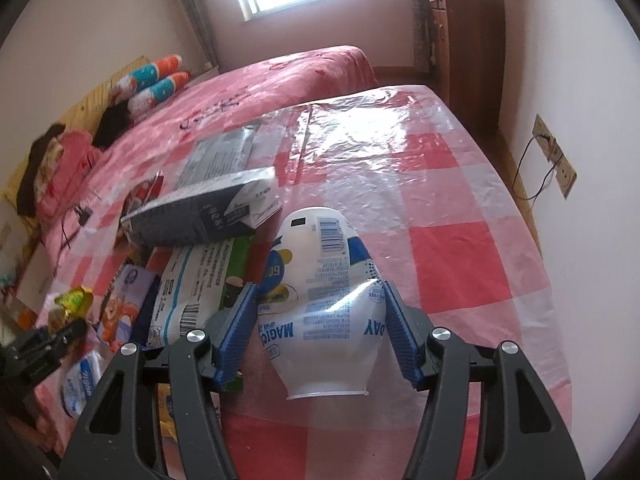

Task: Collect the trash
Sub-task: 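Grasp the yellow snack bag with the left tool while the right tool grasps the white Magic Day bottle, then carry the snack bag and bottle over the pink bucket and open both tools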

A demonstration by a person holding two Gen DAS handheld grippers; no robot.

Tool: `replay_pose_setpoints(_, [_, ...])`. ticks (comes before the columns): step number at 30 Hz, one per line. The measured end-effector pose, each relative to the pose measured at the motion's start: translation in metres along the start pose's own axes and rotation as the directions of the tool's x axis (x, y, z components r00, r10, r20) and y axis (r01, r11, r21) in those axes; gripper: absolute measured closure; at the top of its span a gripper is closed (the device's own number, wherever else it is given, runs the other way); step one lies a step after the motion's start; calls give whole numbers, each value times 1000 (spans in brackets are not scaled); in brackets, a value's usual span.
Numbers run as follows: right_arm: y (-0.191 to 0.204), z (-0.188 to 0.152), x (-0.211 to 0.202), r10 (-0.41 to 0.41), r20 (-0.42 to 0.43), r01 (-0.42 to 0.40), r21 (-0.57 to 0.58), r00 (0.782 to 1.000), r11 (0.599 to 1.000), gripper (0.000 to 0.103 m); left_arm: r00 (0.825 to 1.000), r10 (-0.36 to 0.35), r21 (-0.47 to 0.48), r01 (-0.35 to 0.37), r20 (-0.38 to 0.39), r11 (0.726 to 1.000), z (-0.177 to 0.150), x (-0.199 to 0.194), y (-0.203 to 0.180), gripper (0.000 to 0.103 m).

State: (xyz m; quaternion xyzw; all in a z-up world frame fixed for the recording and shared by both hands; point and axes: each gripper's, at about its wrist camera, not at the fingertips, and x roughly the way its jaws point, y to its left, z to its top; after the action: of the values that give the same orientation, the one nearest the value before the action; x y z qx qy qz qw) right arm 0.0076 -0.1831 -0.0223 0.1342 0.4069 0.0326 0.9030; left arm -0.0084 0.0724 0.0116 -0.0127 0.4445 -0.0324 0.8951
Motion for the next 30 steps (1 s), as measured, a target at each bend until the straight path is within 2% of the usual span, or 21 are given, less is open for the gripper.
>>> replay_pose_setpoints(10, [3, -9, -16, 54, 51, -55, 22, 997, 998, 41, 995, -93, -22, 94, 35, 995, -17, -17, 15, 60])
replay_pose_setpoints(17, [17, -15, -31, 84, 92, -88, 32, 992, 996, 41, 989, -131, -50, 135, 71, 990, -25, -36, 32, 60])
replay_pose_setpoints(21, [27, -15, -43, 131, 112, -136, 43, 985, 990, 41, 985, -150, -62, 155, 88, 986, -31, -45, 42, 60])
replay_pose_setpoints(25, [46, -13, -56, 182, 120, -187, 24, 976, 982, 41, 983, -155, -69, 162, 95, 984, -38, -53, 53, 60])
replay_pose_setpoints(30, [85, -18, -63, 260, 85, -259, -30, 962, 965, 41, 983, -152, -87, 161, 105, 983, -49, -62, 69, 60])
